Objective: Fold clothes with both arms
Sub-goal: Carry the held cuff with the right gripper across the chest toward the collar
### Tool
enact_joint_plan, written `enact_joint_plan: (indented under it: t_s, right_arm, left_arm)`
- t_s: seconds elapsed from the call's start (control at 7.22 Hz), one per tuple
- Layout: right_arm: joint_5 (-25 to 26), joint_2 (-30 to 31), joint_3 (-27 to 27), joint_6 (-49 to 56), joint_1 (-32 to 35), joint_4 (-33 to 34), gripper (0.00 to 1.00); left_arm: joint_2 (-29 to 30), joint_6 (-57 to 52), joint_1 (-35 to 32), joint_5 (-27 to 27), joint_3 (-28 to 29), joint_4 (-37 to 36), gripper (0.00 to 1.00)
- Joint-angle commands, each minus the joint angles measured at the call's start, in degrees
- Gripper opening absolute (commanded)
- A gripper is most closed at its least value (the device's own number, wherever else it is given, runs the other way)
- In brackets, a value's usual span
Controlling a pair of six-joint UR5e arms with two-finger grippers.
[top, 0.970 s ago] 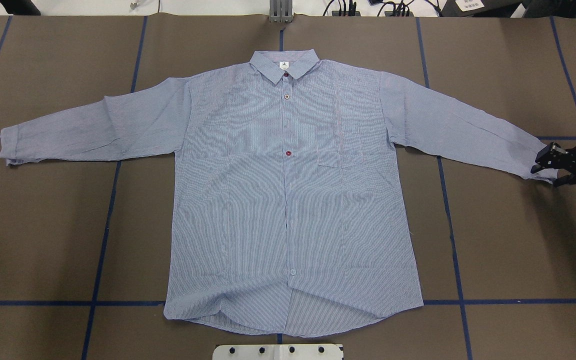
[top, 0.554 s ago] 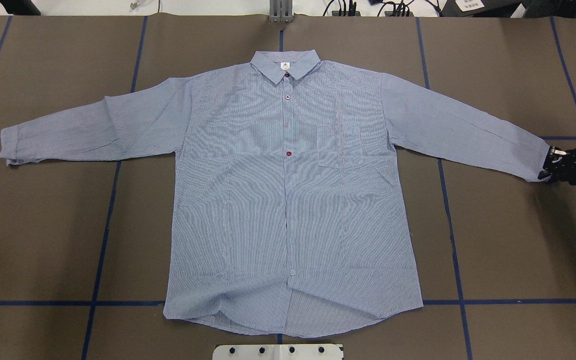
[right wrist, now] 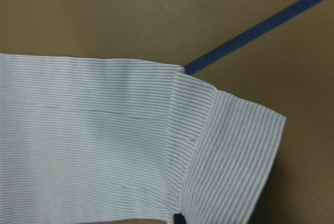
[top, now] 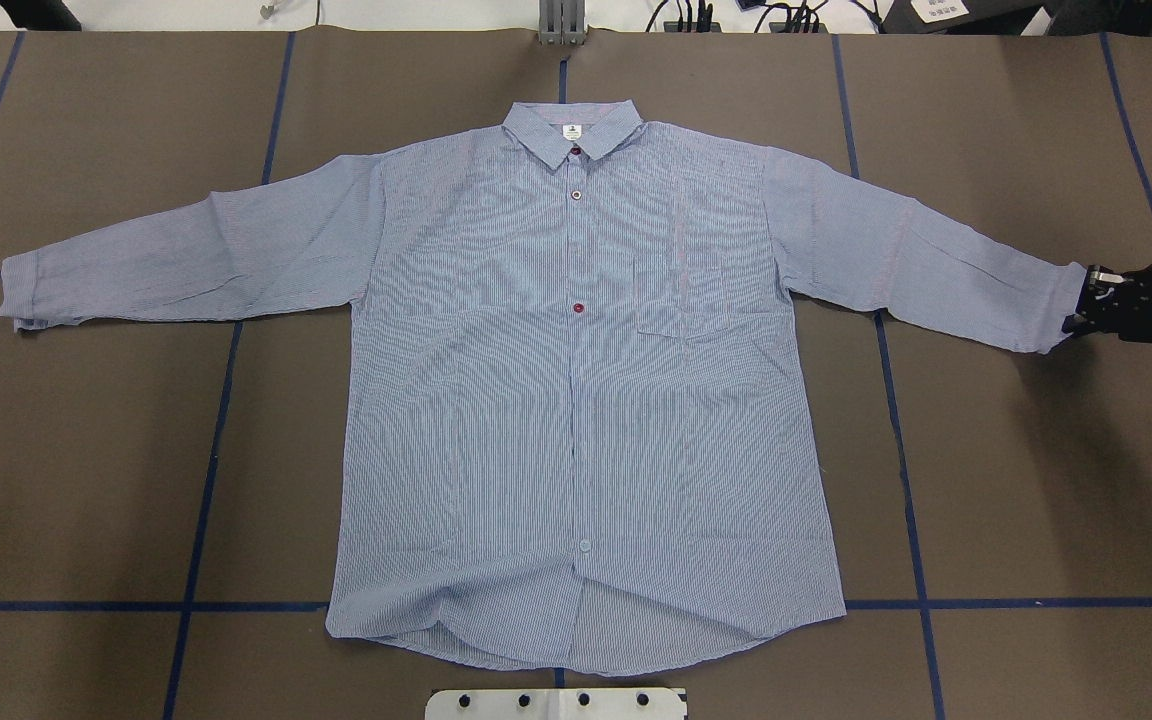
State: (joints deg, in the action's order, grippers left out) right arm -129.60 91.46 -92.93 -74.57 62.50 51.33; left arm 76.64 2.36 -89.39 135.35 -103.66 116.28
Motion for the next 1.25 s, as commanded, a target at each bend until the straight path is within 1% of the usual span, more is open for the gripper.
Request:
enact_joint_plan:
  t_s: [0.0,0.14,0.28,0.42,0.55,0.69,0.83,0.97,1.11]
  right_arm:
    - [0.3,-9.0,-9.2,-1.3,-1.1,16.3,0.00]
    - [0.6,-15.9,-8.9,-1.4,-3.0,21.5,0.00]
    - [1.3,-21.4,-8.4,-2.1,-5.3,25.6,0.00]
    - [3.9,-26.9,-6.8,-4.2,-8.9,27.5,0.00]
    - [6.7,-33.9,-2.0,-7.7,-12.5,27.2,0.00]
    - [7.9,-40.9,3.9,-8.9,-14.1,27.0,0.00]
    - [8.4,-45.1,8.3,-9.8,-16.2,26.7,0.00]
    - [13.0,-49.4,11.7,-10.2,-17.8,26.6,0.00]
    - [15.3,-51.3,12.8,-10.2,-20.2,26.4,0.00]
  left_arm:
    - [-0.1,0.0,0.0,0.0,-0.1,-0.1,1.00]
    - [-0.1,0.0,0.1,0.0,0.1,0.0,1.00]
    - [-0.1,-0.1,0.1,0.0,0.3,0.1,1.00]
    - [-0.1,-0.1,0.1,0.0,0.2,0.2,1.00]
    - [-0.1,-0.1,0.1,0.0,0.3,0.2,1.00]
    - [-0.1,-0.1,0.1,-0.1,0.5,0.2,1.00]
    - [-0.1,-0.1,0.1,0.0,0.4,0.2,1.00]
    - [-0.1,-0.1,0.1,0.0,0.2,0.2,1.00]
    - [-0.1,-0.1,0.1,0.0,0.2,0.2,1.00]
